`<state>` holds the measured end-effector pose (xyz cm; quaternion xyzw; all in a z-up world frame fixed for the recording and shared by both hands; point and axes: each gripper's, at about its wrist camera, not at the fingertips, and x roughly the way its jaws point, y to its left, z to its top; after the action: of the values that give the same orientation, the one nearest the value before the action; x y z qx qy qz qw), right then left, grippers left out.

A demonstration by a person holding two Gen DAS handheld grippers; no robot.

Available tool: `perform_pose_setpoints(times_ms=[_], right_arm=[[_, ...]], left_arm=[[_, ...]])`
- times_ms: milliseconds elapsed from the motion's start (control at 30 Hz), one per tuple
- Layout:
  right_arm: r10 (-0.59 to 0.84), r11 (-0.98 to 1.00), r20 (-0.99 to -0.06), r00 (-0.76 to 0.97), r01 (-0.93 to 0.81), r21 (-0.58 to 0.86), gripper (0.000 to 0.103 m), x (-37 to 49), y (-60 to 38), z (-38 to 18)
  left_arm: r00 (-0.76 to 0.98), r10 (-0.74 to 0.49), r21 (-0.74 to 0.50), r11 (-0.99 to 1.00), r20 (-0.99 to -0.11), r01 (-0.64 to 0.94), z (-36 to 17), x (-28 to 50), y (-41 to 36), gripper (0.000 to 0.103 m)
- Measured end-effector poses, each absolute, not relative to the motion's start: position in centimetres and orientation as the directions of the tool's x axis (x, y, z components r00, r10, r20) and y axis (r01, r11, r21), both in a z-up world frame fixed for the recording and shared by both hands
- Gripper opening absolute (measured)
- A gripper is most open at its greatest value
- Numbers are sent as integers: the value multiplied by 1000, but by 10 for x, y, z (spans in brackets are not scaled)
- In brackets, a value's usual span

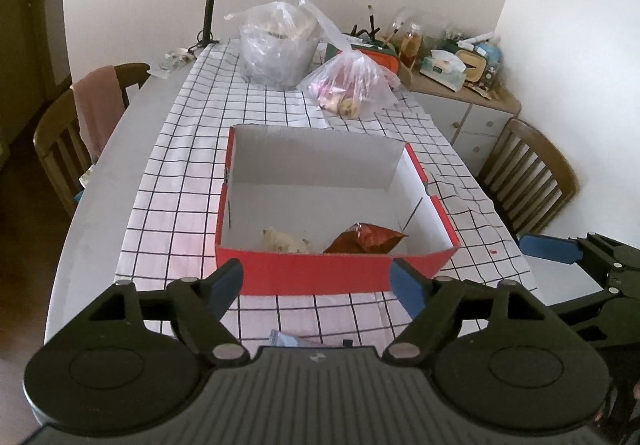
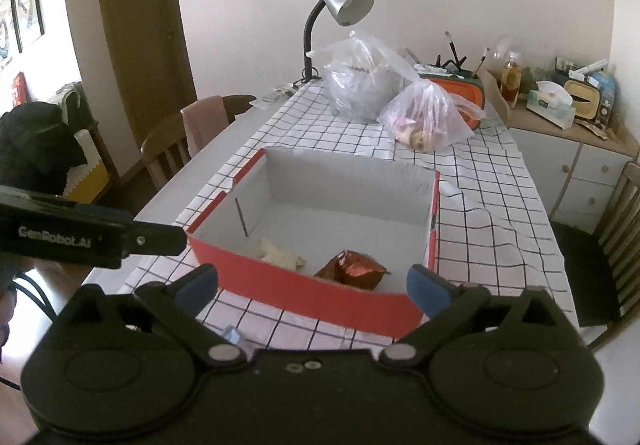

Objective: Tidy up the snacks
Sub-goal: 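Withdraw both tools from the box back toward the snack pile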

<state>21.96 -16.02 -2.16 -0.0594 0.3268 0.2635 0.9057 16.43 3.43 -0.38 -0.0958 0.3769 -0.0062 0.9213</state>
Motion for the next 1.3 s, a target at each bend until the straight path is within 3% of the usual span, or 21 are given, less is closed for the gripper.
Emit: perform_pose_setpoints(times_ms=[200,367,533,933,1300], right_arm=[[449,855,-625,638,-510,94,102,200,-169,-26],[451,857,-643,619,-501,118,103,184,-175,-38],[456,852,-663,593,-507,132,103,169,-179,-55],[466,792,-721,512,-605,83,103,139,-184,-106],[449,671,-788,422,-741,-14,102,133,-173,-137]], left_arm=[[716,-87,-191,979,-692,-66,-10,138,38,86],[708,-106,-214,975,-698,-65,-19,119,43,97],[690,-146,-244,969,-709,-47,-34,103,44,100],[570,-193,-264,963,-798,-43,-86,83,48,100],[460,-185,-166,983,-869,80,-131,67,18,100]])
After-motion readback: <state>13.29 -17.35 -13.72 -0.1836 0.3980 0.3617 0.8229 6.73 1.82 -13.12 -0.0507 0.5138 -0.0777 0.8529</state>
